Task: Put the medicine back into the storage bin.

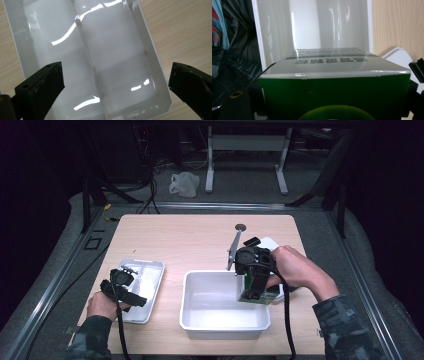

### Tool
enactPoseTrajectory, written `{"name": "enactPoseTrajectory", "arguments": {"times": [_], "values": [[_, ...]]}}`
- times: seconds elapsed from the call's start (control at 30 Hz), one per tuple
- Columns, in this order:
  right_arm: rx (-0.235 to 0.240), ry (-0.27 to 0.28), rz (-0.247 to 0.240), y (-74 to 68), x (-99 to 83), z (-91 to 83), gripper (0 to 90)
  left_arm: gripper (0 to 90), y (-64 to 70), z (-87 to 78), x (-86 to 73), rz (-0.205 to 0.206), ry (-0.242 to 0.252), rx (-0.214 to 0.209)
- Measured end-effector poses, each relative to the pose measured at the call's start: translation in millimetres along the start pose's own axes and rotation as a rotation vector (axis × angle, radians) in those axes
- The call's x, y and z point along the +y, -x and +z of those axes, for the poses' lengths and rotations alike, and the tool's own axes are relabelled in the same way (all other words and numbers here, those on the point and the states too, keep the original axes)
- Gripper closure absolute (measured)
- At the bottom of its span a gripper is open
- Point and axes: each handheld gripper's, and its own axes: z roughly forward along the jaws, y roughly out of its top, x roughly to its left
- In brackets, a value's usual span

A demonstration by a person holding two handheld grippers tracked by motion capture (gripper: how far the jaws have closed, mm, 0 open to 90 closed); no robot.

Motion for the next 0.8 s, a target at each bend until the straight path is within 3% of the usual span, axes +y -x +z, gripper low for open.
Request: {"name": "enactPoseTrajectory", "arguments": {"times": [0.4, 0.53, 0.8], "values": [[0.034, 0.0, -0.019, -0.7, 19.2, 42.4, 15.4, 0.0, -0.3, 0.9, 0.3, 0.003, -0.004, -0.004], [0.044, -0.043, -0.026, -0.8, 21.6, 67.5, 15.4, 0.0, 0.0, 1.3, 0.6, 0.006, -0.005, -0.005], [0.064, -0.092, -0.024, -0.7, 19.7, 92.5, 15.3, 0.0, 0.3, 1.9, 0.6, 0.008, -0.008, -0.003]]}}
